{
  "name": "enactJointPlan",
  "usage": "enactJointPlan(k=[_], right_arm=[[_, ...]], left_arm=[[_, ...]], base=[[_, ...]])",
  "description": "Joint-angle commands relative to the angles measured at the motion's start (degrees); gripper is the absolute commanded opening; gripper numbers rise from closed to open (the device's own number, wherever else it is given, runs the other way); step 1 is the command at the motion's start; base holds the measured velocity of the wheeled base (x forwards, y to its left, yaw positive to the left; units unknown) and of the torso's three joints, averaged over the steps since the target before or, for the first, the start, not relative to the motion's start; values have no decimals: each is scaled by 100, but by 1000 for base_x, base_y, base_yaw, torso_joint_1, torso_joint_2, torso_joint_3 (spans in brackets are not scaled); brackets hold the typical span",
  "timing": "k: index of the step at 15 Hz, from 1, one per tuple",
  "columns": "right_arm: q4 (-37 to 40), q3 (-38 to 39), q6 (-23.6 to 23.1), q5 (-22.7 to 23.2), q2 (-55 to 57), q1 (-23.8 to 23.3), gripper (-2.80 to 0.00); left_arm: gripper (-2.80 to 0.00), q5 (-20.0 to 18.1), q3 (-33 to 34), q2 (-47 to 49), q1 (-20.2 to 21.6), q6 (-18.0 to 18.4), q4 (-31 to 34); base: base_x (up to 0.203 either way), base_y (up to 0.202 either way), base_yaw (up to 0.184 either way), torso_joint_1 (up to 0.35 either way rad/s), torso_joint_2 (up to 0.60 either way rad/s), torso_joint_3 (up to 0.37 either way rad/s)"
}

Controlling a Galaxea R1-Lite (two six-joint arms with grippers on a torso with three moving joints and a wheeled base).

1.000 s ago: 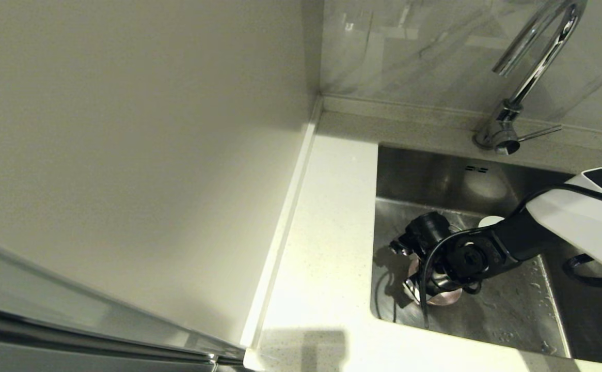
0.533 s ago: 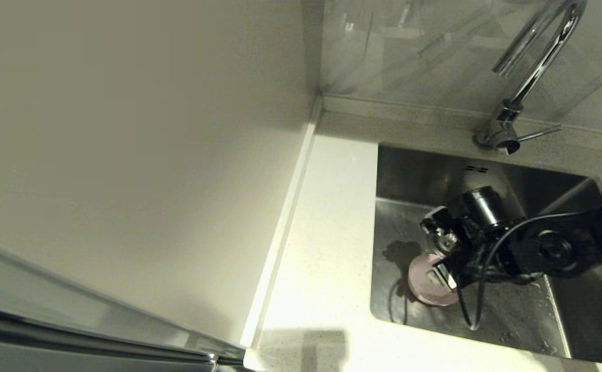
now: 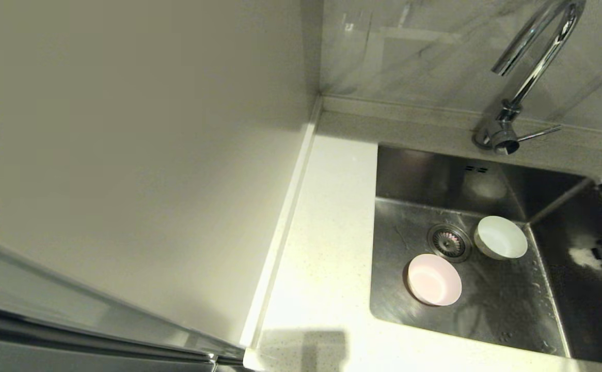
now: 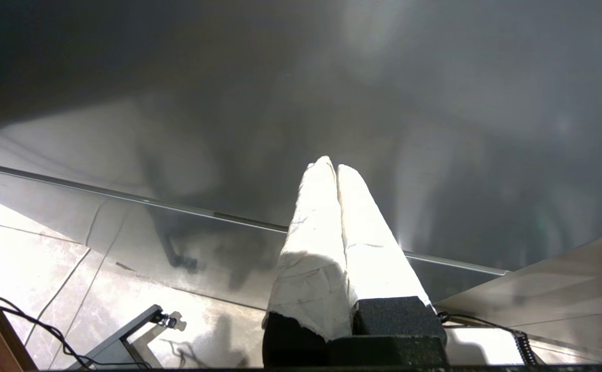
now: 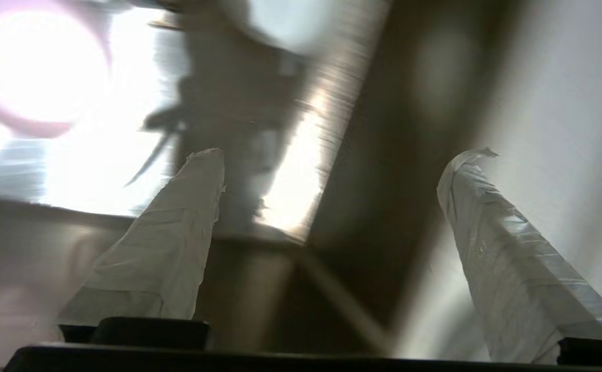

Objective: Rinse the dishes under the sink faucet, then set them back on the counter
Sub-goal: Put a bowl into the sink

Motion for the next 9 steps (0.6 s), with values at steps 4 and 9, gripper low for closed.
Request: enactJointPlan(k=[4,9], right_arm=[[1834,-1540,-618,1204,141,-2777,0],[2878,-1919,-1170,1175,595,-4240,0]], left_arm=[[-280,-1,0,-18,1,-3,-2],[-280,-1,0,-18,2,-3,-2]], base=[[0,0,0,0,0,0],[0,0,0,0,0,0]])
